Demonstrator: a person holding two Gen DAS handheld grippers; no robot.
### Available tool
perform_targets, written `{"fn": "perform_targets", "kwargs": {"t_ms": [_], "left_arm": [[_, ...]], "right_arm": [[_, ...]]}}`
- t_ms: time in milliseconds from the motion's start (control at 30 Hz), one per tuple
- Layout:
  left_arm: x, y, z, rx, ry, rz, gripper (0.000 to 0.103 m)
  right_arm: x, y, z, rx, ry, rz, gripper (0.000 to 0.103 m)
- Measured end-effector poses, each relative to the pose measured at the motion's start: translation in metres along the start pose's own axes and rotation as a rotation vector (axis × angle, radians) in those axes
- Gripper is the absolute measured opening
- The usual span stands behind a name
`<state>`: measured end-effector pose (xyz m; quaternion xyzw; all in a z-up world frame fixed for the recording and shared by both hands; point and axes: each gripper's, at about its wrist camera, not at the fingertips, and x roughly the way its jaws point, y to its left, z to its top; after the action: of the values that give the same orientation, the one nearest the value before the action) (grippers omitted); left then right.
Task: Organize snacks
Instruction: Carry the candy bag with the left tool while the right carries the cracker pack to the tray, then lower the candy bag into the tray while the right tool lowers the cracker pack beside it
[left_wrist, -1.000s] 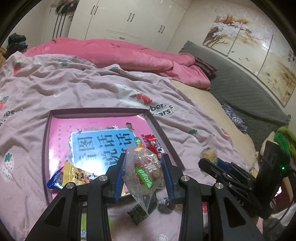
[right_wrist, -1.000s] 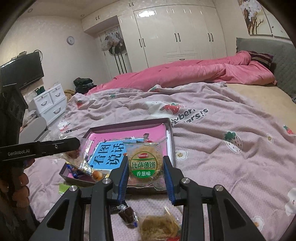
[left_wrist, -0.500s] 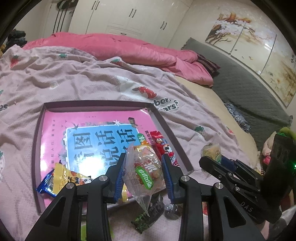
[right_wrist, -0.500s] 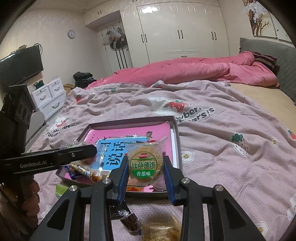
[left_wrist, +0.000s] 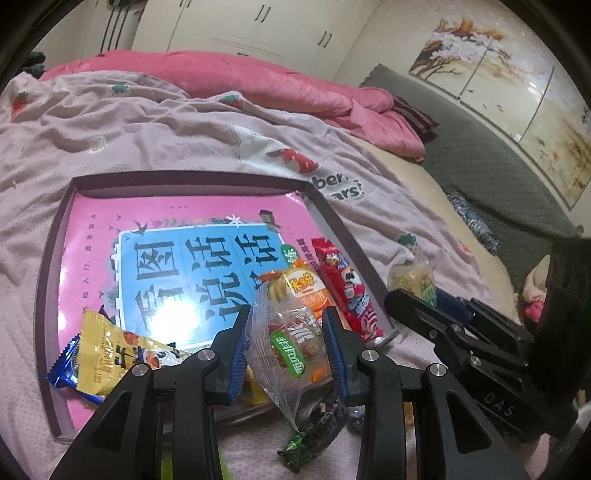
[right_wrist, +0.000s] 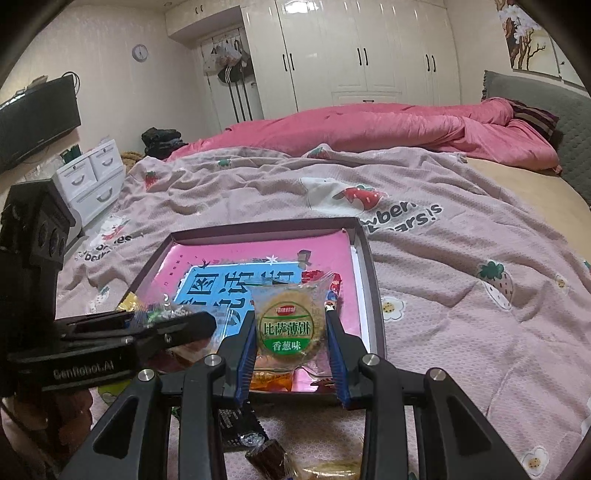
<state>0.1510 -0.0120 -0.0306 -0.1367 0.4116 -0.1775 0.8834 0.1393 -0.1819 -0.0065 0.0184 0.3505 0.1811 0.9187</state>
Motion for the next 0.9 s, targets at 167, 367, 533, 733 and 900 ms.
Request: {"fn": "perform_targets", "kwargs": {"t_ms": [167, 367, 533, 733, 900], "left_arm": [[0.006, -0.002, -0.004, 0.029, 0.014, 0.006, 0.039], [0.012, -0.001, -0.004, 0.035, 0.026, 0.013, 0.039], [0.016, 0.000, -0.006, 0.036, 0.035, 0.020, 0.039], [0.019, 0.001, -0.008, 0.035, 0.046, 0.021, 0.039], [0.020, 0.002, -0.008, 0.031, 0.051, 0.024, 0.039]], "right_arm": [[0.011, -0.002, -0.001, 0.005, 0.022, -0.007, 0.035], [0.020, -0.004, -0.003, 0.012, 0.044, -0.006, 0.035], [0.029, -0.005, -0.007, 0.013, 0.075, -0.001, 0.035], [0.035, -0.007, -0.011, 0.016, 0.092, -0.005, 0.035], [0.039, -0.011, -0.011, 0.027, 0.102, -0.019, 0.036]]}}
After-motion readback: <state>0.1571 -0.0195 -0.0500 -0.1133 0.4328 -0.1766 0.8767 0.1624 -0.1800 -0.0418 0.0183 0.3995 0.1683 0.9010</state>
